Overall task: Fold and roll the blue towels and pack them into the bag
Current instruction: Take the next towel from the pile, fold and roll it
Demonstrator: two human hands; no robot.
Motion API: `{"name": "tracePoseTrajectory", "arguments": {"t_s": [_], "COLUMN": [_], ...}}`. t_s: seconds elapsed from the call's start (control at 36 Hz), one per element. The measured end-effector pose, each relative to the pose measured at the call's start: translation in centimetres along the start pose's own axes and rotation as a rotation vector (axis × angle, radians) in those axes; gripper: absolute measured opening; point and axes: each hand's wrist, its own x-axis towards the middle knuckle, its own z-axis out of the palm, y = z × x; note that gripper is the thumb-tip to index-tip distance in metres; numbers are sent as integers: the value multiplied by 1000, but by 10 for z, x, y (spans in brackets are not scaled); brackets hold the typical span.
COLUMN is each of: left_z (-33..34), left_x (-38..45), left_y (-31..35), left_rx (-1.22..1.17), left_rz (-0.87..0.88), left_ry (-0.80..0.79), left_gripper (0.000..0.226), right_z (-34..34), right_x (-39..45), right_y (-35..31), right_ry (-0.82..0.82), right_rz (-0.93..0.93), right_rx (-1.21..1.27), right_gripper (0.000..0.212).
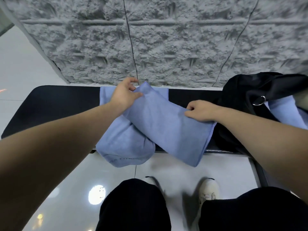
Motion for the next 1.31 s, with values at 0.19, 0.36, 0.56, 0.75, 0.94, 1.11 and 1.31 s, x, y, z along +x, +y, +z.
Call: {"name": "tracePoseTrajectory", "arguments": {"t_s": [0.19, 0.36, 0.56, 0.75, 0.94, 1.11, 1.31], "left_z": [35, 73, 116, 114, 85, 85, 102], "left_x": [40, 68, 86, 72, 40, 35, 52], "left_y": [22, 48, 74, 57, 25, 26, 43], "left_rx": [151, 295, 404, 271, 272, 103, -95], "left_rz": [125, 261, 373, 214, -178, -189, -31], "left_ry": [-72, -130, -95, 78, 52, -22, 36], "left_gripper": [44, 36, 27, 28, 38, 31, 31], "right_z": [19, 27, 28, 24, 21, 25, 27], "right_x": [-18, -34, -42, -47, -59, -71, -73], "right_y": [19, 34, 43, 40, 42, 33, 28], "right_ry": [56, 107, 191, 93, 29, 22, -53], "right_rz": [107, 182, 185, 253, 254, 260, 332], "right_rx": [145, 228, 293, 453, 533, 566, 769], "right_gripper": [20, 21, 17, 42, 19, 20, 13]}}
